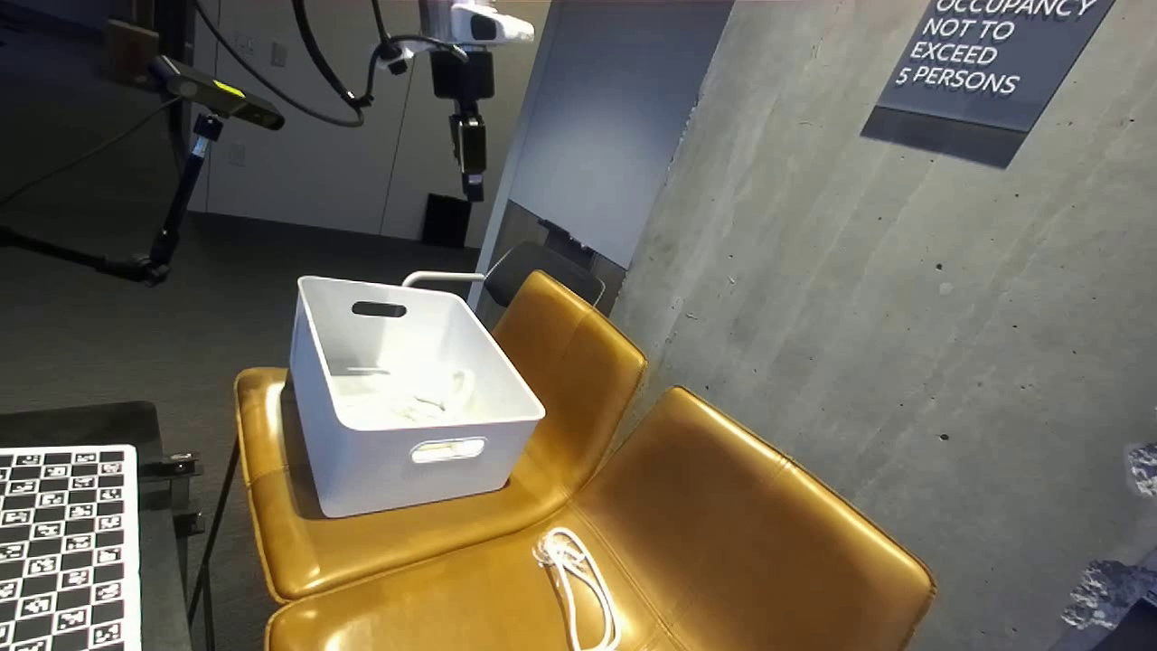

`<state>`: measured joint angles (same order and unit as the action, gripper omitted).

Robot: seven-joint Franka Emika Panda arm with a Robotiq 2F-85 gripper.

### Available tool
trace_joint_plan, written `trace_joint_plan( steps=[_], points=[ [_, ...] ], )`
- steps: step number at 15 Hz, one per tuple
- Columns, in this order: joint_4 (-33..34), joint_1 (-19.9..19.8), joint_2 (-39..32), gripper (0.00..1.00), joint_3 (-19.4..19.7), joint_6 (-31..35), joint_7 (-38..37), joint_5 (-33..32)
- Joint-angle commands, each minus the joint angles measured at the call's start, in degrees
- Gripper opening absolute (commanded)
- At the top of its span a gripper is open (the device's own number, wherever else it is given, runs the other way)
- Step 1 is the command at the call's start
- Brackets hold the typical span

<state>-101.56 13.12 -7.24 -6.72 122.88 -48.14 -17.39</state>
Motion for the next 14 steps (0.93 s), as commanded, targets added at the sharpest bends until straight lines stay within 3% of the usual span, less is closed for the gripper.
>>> trace_joint_plan(
  steps=[1, 4, 9, 14],
  points=[
    [-4.6, -3.2, 0.6, 0.84, 2.0, 2.6, 1.9, 0.9],
    [-7.8, -7.4, -0.4, 1.0, 5.1, 4.4, 5.6, 1.7],
    [-8.6, -14.2, -5.3, 1.0, 11.0, 7.3, 13.9, 3.3],
    [-0.2, -18.1, -17.2, 1.0, 15.4, 7.6, 19.1, 6.8]
  ],
)
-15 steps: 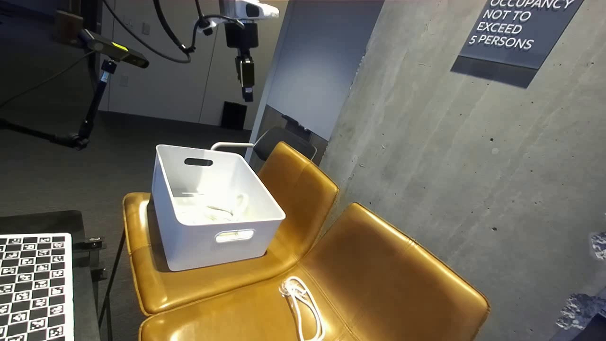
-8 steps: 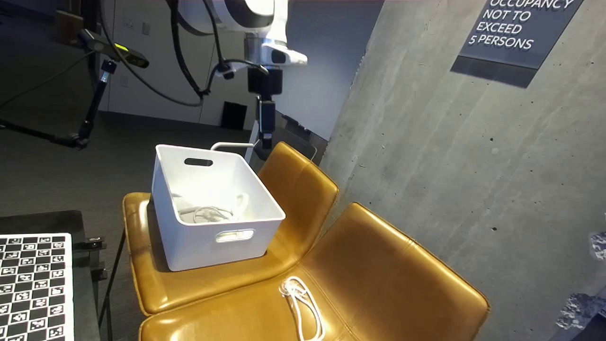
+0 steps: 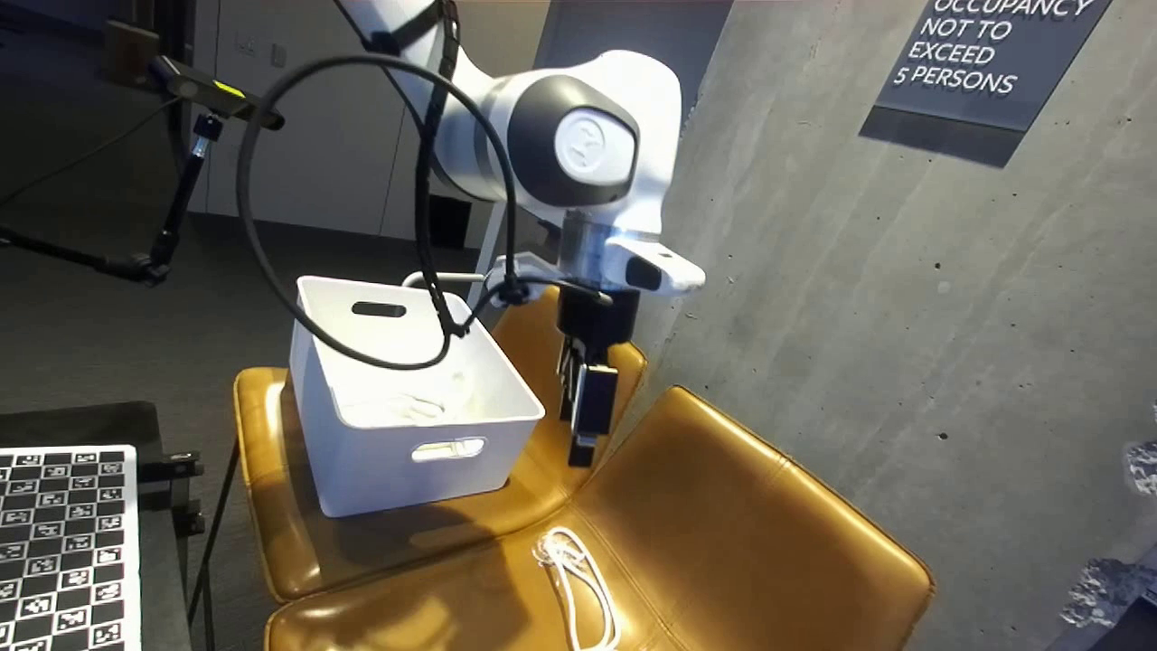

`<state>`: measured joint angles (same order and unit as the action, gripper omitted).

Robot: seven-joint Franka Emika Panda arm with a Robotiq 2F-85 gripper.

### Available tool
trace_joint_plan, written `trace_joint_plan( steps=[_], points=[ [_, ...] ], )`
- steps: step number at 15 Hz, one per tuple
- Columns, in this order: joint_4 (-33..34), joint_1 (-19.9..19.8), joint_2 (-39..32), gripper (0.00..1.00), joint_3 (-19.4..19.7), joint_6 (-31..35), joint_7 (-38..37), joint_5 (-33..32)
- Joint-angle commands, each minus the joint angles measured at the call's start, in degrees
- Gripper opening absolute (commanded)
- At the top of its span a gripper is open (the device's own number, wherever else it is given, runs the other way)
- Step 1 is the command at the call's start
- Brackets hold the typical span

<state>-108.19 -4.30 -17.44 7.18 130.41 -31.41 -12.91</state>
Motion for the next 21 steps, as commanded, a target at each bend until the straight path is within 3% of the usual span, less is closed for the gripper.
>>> trace_joint_plan(
  steps=[1, 6, 11, 21],
  points=[
    [8.3, -0.9, -9.5, 1.0, 2.0, -0.1, 2.8, 2.8],
    [18.4, -0.1, -22.2, 1.0, 4.1, -1.1, 0.3, 4.1],
    [27.2, 2.4, -32.7, 1.0, 6.9, 0.1, -9.4, 4.5],
    [35.8, 5.9, -41.9, 1.0, 7.5, -0.9, -23.7, 4.4]
  ],
)
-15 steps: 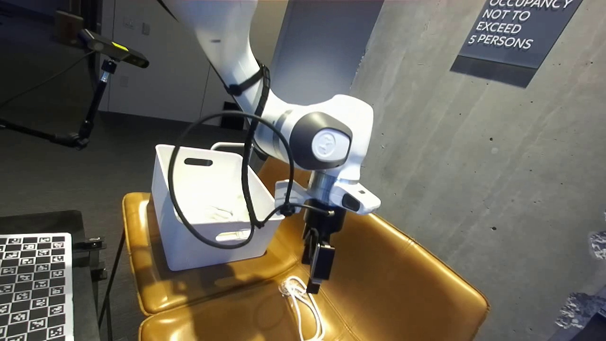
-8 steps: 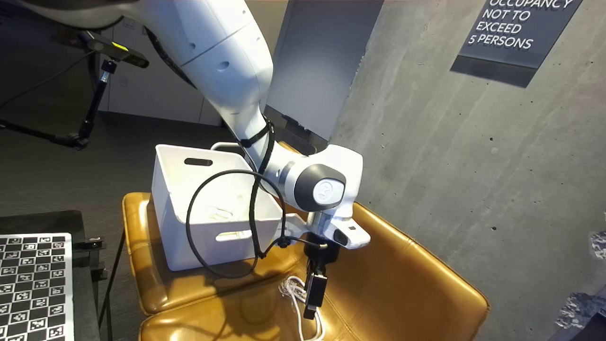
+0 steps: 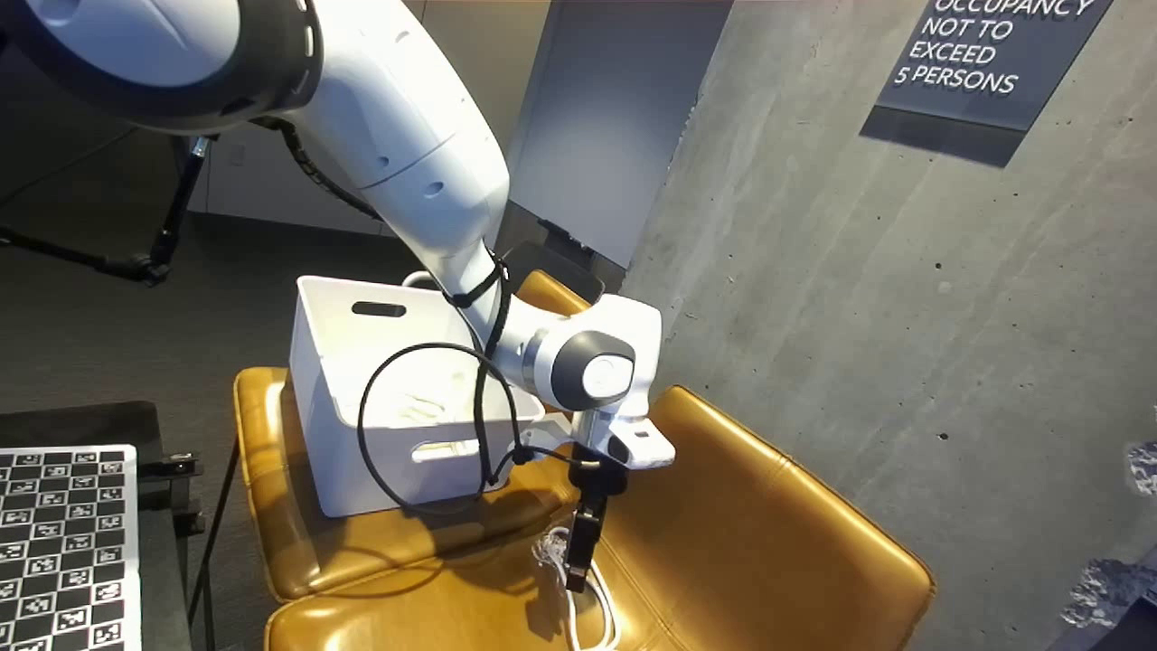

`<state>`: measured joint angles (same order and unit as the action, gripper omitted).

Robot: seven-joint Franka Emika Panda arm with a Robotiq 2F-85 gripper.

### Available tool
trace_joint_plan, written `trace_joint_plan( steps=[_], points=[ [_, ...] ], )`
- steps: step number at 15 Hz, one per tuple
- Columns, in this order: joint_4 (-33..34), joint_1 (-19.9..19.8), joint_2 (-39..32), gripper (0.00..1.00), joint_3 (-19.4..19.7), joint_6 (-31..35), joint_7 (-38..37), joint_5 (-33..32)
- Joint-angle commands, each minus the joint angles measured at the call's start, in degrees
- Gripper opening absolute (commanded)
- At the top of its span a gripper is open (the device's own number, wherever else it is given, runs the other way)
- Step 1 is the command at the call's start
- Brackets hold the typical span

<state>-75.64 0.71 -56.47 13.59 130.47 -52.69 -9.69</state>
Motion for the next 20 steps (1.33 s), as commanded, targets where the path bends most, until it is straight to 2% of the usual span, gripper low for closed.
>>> trace_joint_plan(
  steps=[1, 5, 6, 7, 15, 17, 20],
  points=[
    [3.4, 0.9, -3.5, 1.0, 1.1, -1.1, -3.1, 1.1],
    [2.2, 1.7, -4.7, 1.0, 1.1, -0.7, -5.1, 0.7],
    [1.8, 2.1, -4.8, 0.89, 1.1, -0.4, -5.5, 0.5],
    [1.6, 2.4, -4.9, 0.74, 1.2, -0.3, -5.7, 0.3],
    [1.3, 3.9, -4.3, 0.12, 1.5, -0.5, -5.8, -0.1],
    [0.9, 4.4, -3.5, 0.0, 1.6, -0.8, -5.8, -0.3],
    [-1.7, 6.7, 0.8, 0.01, 2.2, -2.0, -5.8, -1.4]
  ],
)
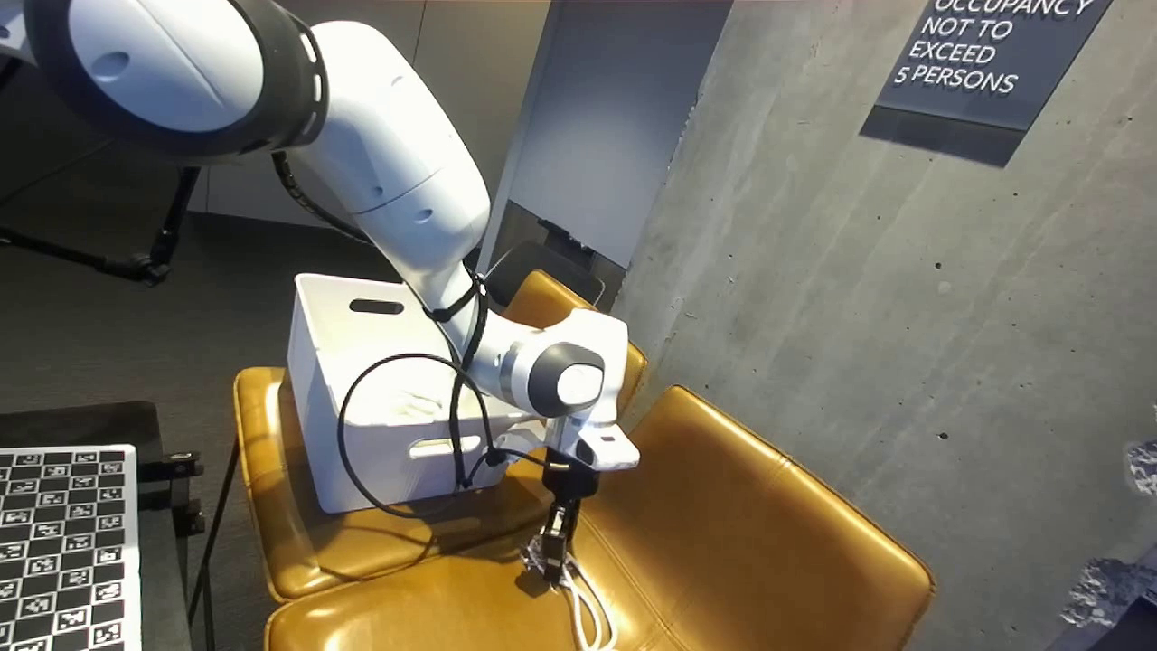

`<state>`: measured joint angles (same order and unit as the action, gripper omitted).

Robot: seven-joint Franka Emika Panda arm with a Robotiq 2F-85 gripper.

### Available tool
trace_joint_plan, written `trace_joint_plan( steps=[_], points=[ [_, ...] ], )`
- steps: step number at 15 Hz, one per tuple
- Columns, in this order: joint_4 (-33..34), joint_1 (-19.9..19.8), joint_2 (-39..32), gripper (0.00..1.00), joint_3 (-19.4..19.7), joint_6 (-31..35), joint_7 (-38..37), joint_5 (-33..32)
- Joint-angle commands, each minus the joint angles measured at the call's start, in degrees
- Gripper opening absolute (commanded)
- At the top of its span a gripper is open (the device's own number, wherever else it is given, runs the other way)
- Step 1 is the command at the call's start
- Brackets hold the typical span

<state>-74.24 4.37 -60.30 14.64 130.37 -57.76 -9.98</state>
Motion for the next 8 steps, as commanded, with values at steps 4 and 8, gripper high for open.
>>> trace_joint_plan(
  steps=[4, 8],
  points=[
    [-5.6, 6.6, 12.0, 0.01, 1.4, -5.4, 0.5, -4.0],
    [-6.4, 8.5, 17.3, 0.01, 0.3, -10.0, 1.9, -8.3]
  ],
)
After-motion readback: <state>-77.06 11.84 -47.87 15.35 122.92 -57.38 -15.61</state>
